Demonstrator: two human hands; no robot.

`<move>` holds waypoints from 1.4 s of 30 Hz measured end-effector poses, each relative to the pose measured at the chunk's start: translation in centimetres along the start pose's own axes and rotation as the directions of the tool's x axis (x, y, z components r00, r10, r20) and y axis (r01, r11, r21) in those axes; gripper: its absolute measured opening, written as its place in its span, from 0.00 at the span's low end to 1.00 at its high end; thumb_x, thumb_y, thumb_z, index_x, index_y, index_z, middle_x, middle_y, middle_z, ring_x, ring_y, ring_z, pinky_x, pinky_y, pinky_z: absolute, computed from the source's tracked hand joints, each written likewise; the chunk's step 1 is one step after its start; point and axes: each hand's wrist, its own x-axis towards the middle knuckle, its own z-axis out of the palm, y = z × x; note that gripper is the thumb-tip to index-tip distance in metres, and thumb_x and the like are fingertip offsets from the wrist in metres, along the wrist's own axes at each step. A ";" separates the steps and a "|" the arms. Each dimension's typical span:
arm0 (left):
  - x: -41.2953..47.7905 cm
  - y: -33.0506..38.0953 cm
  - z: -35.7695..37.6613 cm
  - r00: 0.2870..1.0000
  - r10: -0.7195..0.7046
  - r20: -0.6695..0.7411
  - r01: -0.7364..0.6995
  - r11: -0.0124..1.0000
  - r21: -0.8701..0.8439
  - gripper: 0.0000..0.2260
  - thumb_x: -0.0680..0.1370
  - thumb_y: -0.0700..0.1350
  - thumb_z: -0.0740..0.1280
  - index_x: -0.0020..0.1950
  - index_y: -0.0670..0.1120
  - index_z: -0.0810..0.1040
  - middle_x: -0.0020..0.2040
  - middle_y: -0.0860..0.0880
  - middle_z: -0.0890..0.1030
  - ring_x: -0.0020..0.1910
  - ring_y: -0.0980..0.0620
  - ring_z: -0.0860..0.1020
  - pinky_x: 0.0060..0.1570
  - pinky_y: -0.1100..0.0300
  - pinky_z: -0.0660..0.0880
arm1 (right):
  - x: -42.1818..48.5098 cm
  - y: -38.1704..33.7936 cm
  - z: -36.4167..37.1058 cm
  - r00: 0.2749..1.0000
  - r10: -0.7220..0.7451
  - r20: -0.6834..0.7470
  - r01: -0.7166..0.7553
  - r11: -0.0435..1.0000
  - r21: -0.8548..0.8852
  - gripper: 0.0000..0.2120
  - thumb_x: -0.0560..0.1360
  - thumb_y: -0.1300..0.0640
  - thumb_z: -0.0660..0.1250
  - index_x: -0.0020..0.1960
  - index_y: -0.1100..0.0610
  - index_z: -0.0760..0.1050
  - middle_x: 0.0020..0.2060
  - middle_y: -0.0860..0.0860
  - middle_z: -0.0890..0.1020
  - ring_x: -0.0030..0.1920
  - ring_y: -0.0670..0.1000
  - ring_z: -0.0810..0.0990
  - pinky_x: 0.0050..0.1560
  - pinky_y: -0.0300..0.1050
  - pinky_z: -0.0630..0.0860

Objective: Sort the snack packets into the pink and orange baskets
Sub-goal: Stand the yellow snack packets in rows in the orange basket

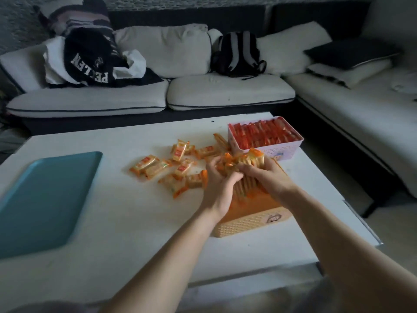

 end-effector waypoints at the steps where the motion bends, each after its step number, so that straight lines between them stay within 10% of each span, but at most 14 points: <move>1: -0.1 -0.4 -0.1 1.000 0.016 0.026 -0.019 0.995 0.102 0.31 0.65 0.61 0.69 0.67 0.57 0.67 0.63 0.51 0.76 0.58 0.57 0.77 0.56 0.59 0.74 | 0.0 0.2 -0.9 1.000 0.023 0.005 -0.022 0.994 -0.111 0.30 0.66 0.40 0.78 0.60 0.57 0.77 0.50 0.56 0.85 0.51 0.58 0.85 0.52 0.54 0.83; 4: 0.4 -1.4 -1.8 0.995 0.102 -0.005 -0.096 0.950 0.297 0.21 0.70 0.64 0.64 0.61 0.62 0.72 0.62 0.55 0.79 0.59 0.58 0.77 0.56 0.62 0.72 | 0.3 0.4 -3.5 0.995 -0.028 -0.093 -0.008 0.928 -0.372 0.29 0.70 0.36 0.73 0.65 0.50 0.73 0.54 0.44 0.79 0.51 0.43 0.79 0.48 0.40 0.76; 9: 1.7 -2.0 -4.9 0.966 0.242 -0.090 -0.151 0.812 0.563 0.06 0.76 0.44 0.72 0.49 0.55 0.79 0.47 0.59 0.83 0.45 0.62 0.80 0.48 0.65 0.76 | 1.5 0.9 -4.7 0.952 -0.170 -0.253 0.034 0.885 -0.465 0.07 0.79 0.48 0.68 0.54 0.49 0.78 0.46 0.41 0.80 0.48 0.44 0.80 0.50 0.47 0.81; 13: 1.1 -2.4 -5.2 0.958 0.202 0.202 -0.286 0.658 0.697 0.06 0.76 0.44 0.72 0.45 0.56 0.81 0.42 0.62 0.82 0.39 0.63 0.78 0.37 0.72 0.69 | 2.2 0.9 -3.3 0.974 -0.217 -0.060 0.136 0.781 -0.609 0.03 0.76 0.56 0.69 0.47 0.49 0.81 0.39 0.38 0.80 0.41 0.39 0.79 0.42 0.40 0.78; 19: 0.9 -3.3 -4.3 0.948 0.145 0.284 -0.319 0.404 0.857 0.12 0.76 0.54 0.71 0.59 0.58 0.80 0.57 0.60 0.78 0.57 0.56 0.76 0.54 0.60 0.75 | 2.0 0.6 -0.2 0.968 -0.025 0.251 0.217 0.592 -0.776 0.08 0.76 0.61 0.69 0.52 0.51 0.83 0.41 0.44 0.82 0.39 0.41 0.80 0.37 0.34 0.77; 24: 1.4 -3.7 -5.5 0.948 0.061 0.313 -0.313 0.362 0.878 0.22 0.69 0.66 0.70 0.59 0.59 0.80 0.57 0.63 0.79 0.57 0.59 0.76 0.52 0.62 0.74 | 2.1 1.3 0.5 0.931 0.137 0.339 0.217 0.541 -0.813 0.12 0.75 0.63 0.69 0.52 0.48 0.85 0.45 0.44 0.85 0.43 0.44 0.84 0.45 0.44 0.85; 35: 3.4 -1.4 -5.7 0.966 0.168 0.199 -0.250 0.380 0.891 0.16 0.74 0.55 0.75 0.58 0.52 0.79 0.57 0.54 0.78 0.55 0.51 0.77 0.48 0.60 0.71 | 2.8 2.1 0.9 0.954 0.091 0.284 0.189 0.554 -0.811 0.09 0.76 0.57 0.70 0.55 0.49 0.83 0.46 0.46 0.84 0.45 0.48 0.83 0.45 0.50 0.85; 42: 2.9 -3.3 -3.6 0.934 0.247 0.258 -0.309 0.198 0.930 0.02 0.76 0.45 0.71 0.48 0.50 0.81 0.54 0.50 0.71 0.48 0.49 0.77 0.41 0.55 0.76 | 2.2 2.3 1.1 0.959 0.170 0.226 0.196 0.177 -0.964 0.07 0.76 0.49 0.71 0.52 0.49 0.80 0.43 0.46 0.83 0.41 0.48 0.82 0.33 0.39 0.76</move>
